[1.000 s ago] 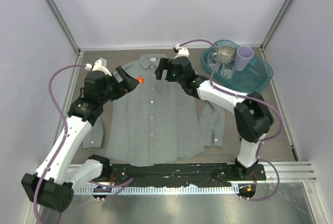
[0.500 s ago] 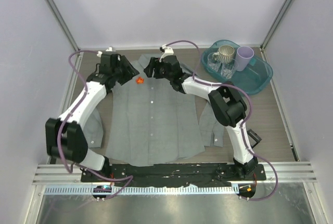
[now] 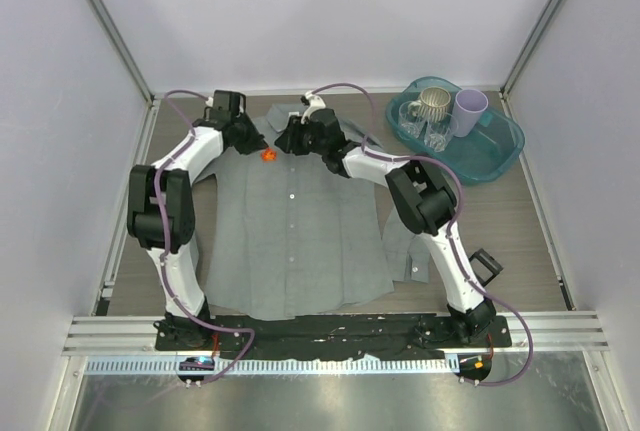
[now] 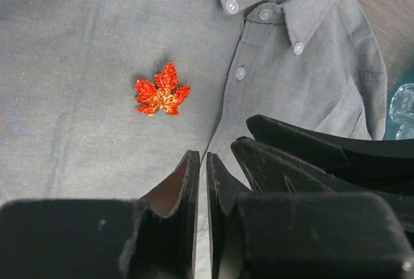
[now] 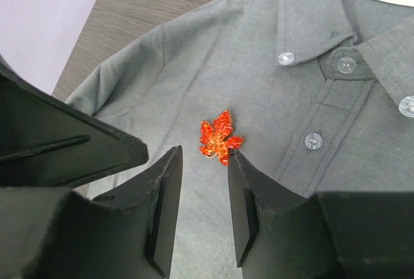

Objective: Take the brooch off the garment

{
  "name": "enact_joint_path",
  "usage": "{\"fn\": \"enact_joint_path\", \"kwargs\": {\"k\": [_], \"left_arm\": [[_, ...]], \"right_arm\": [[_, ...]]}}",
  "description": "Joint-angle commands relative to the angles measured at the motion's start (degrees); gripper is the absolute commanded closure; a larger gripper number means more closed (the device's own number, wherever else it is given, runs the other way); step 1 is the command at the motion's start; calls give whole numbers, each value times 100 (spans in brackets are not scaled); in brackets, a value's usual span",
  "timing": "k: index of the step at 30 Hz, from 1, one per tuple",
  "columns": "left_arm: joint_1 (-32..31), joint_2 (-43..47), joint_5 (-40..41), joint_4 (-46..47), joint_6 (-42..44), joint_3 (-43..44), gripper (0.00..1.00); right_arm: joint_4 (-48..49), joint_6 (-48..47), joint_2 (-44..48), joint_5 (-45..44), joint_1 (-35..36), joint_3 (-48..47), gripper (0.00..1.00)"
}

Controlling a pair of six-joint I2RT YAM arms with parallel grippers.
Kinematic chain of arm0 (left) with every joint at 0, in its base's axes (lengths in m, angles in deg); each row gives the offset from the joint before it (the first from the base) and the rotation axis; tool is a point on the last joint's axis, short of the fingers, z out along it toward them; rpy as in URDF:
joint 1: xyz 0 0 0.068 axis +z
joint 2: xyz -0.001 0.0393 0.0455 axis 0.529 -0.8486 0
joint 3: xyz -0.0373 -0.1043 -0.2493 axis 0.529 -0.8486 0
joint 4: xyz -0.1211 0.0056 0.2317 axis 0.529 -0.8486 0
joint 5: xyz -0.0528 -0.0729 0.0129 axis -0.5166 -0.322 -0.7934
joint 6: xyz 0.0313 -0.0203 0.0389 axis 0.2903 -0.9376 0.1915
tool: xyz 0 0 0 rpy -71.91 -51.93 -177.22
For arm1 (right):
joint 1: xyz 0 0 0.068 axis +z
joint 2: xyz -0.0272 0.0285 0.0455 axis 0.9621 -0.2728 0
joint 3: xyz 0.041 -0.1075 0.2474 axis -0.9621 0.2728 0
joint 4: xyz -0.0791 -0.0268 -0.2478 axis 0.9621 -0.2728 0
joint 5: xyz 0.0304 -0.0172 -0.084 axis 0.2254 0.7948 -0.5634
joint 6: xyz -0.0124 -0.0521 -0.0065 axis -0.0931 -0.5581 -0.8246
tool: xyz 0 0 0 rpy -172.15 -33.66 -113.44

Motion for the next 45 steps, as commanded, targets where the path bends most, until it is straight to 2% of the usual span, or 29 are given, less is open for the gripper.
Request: {"fn": "enact_joint_path", "kwargs": {"k": [1,3,8,19,30,45], "left_arm": [[71,-88,-28,215,167,99,88],[71,-141,-1,207,185,107,88],[97,-571,-71,76,185,423,90],[132,-932,121,137,316,512,92],[291,-1222,105,146,431,678,92],[291,-1450,184,-4,440,802,92]], "right_arm": [[53,19,-175,74,-34,-402,60],[-175,10,-307,154,-43,-604,60],[-158,-25,-369,154,-43,-667,61],[-158,133,-686,391,-61,-930,64],[-483,142,-1142,470,-52,-1589,64],[-554,326,-1292,654,-61,-1704,60]]}}
